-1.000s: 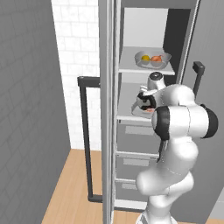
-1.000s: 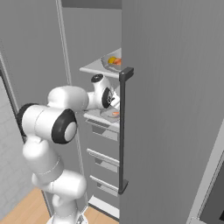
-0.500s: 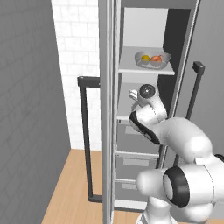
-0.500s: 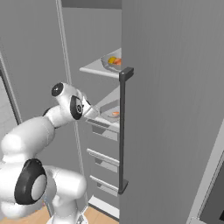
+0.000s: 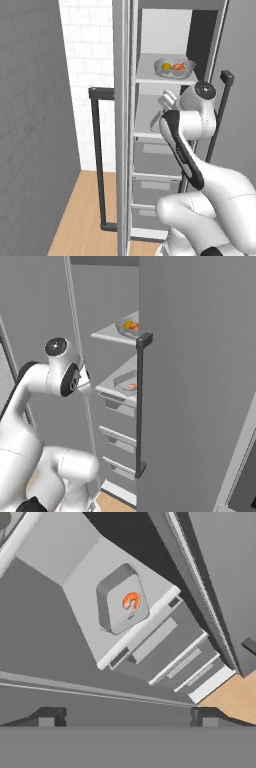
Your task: Take the meat container that has the shrimp and place it on the second highest rack of the freezer. Then take the vegetable container that has the onion and lemon and place it on the highest rack of the freezer.
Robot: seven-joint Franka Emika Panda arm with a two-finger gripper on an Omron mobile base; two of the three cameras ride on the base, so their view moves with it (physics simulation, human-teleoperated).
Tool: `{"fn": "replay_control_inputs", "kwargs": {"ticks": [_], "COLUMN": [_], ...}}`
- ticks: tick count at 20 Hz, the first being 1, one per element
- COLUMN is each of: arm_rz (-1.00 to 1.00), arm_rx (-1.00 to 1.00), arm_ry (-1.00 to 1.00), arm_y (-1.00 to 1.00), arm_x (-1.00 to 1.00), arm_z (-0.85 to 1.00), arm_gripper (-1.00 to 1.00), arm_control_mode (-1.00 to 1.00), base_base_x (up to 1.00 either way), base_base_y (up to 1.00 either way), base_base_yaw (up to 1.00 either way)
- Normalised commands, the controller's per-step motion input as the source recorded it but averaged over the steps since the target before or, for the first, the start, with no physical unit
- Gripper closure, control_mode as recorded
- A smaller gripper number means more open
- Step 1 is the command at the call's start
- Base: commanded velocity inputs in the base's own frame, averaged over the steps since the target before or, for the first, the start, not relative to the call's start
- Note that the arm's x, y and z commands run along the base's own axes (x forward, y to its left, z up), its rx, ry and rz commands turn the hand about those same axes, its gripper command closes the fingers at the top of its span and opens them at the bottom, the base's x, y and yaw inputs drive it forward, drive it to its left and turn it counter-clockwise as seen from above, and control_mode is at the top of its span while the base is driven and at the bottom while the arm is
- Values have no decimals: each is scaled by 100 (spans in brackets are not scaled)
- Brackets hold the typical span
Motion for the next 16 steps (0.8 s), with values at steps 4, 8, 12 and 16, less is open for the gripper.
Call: {"fn": "replay_control_inputs", "kwargs": {"ticks": [4, 8, 12, 16], "arm_rz": [-2, -2, 0, 3], "arm_rx": [23, 2, 0, 9], "arm_ry": [-19, -20, 8, -2], "arm_y": [0, 4, 1, -25], "arm_x": [-100, -75, 11, 3], "arm_z": [37, 0, 0, -21], "arm_gripper": [-100, -100, -100, -100], "arm_control_mode": [-100, -100, -100, -100], "base_base_x": [0, 0, 0, 0], "base_base_y": [0, 0, 0, 0], "base_base_yaw": [0, 0, 0, 0]}}
